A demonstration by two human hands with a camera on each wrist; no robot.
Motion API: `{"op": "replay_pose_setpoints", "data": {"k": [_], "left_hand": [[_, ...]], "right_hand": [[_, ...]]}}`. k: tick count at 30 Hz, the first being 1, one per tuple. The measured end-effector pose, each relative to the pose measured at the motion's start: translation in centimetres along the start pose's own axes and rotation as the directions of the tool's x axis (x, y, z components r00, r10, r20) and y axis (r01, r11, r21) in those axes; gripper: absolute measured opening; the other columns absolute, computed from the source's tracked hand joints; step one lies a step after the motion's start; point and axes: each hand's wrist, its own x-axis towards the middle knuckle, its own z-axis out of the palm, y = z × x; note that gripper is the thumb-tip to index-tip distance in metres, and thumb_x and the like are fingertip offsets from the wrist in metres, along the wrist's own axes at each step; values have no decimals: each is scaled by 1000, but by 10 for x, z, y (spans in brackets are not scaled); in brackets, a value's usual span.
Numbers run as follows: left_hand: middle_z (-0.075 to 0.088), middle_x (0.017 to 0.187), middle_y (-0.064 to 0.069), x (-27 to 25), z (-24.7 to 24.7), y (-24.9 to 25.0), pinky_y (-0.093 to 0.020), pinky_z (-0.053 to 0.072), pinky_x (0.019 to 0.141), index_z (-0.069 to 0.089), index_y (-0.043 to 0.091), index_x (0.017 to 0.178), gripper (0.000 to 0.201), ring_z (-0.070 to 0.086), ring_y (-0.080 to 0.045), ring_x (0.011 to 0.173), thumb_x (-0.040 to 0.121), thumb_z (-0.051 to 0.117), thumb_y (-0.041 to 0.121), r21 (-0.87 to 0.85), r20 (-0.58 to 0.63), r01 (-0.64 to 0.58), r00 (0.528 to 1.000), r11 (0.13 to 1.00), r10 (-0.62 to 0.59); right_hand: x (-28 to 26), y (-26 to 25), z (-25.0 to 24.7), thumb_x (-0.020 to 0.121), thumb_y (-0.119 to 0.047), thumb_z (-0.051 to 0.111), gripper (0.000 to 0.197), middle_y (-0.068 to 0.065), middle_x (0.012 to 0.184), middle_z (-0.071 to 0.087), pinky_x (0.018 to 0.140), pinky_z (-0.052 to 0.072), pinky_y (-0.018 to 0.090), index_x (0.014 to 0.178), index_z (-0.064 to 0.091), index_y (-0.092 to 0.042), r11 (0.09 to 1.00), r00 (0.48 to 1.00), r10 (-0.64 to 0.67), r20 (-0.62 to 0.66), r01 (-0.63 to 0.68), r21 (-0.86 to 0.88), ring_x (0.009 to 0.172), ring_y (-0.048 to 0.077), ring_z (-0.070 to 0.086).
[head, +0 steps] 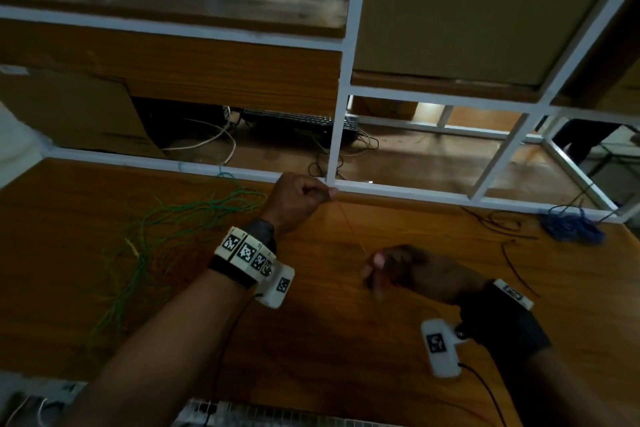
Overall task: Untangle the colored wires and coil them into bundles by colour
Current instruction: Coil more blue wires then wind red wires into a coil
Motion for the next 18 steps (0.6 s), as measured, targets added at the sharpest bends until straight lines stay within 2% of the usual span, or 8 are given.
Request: {"op": "replay_pose_setpoints", "data": {"k": [2, 5, 7, 10, 12, 14, 16, 18], "left_hand": [[70, 79, 12, 9, 2, 9, -11, 46, 67, 78, 15, 87, 7, 65, 5, 73, 88, 72, 20, -8, 3, -78, 997, 997, 78], [74, 89, 2, 20, 8, 19, -12, 49, 75, 77, 7, 93, 11, 68, 0, 84, 91, 68, 13, -72, -7, -126, 992, 989, 125], [74, 91, 1, 25, 11, 26, -12, 51, 76, 75, 4, 95, 12, 68, 0, 85, 91, 66, 11, -170, -30, -129, 992, 977, 126], [72, 80, 8, 31, 20, 30, -9, 46, 63, 73, -2, 96, 15, 62, 4, 69, 92, 65, 10, -212, -47, -137, 990, 968, 130], [72, 84, 3, 33, 30, 27, -15, 49, 73, 74, 3, 94, 12, 65, 3, 77, 92, 65, 11, -188, -38, -138, 990, 972, 133], [71, 89, 0, 32, 40, 20, -26, 52, 82, 73, 10, 90, 12, 67, -5, 84, 93, 62, 13, -207, 40, -100, 993, 973, 110], [68, 82, 4, 25, 53, 9, -27, 53, 75, 70, 11, 88, 11, 64, -6, 78, 91, 60, 12, -282, 91, -42, 993, 959, 70], [69, 78, 9, 9, 63, 0, -19, 49, 64, 70, 16, 88, 19, 61, -3, 71, 93, 57, 2, -289, 70, -28, 996, 957, 50]], "right_hand": [[-1, -7, 9, 107, -17, 50, 28, 11, 118, 74, 103, 51, 31, 125, 64, 0, 993, 991, -97, 94, 89, 80, 118, 25, 67], [8, -11, 24, 102, -1, 56, 27, 17, 125, 71, 101, 55, 33, 127, 64, 1, 945, 979, -194, 60, 171, 277, 116, 27, 68], [10, -15, 31, 97, 3, 58, 30, 18, 125, 71, 97, 56, 30, 124, 69, -3, 862, 966, -257, 20, 220, 456, 114, 24, 69], [14, -28, 40, 94, 0, 61, 28, 12, 116, 75, 94, 57, 27, 118, 74, -8, 679, 917, -398, -6, 299, 670, 110, 19, 72], [21, -39, 39, 94, -3, 66, 27, 13, 115, 75, 98, 56, 31, 121, 70, -3, 532, 851, -523, -44, 366, 763, 115, 22, 70], [29, -53, 30, 97, -1, 61, 28, 16, 121, 72, 105, 52, 33, 125, 64, 0, 366, 787, -602, -137, 425, 828, 121, 26, 66], [32, -70, 14, 100, 2, 52, 31, 21, 136, 63, 111, 46, 33, 131, 57, 2, 185, 756, -590, -285, 470, 863, 128, 28, 61], [32, -81, -8, 100, 2, 46, 33, 21, 139, 61, 112, 46, 32, 131, 57, 2, 48, 733, -482, -480, 568, 821, 131, 27, 59]]}}
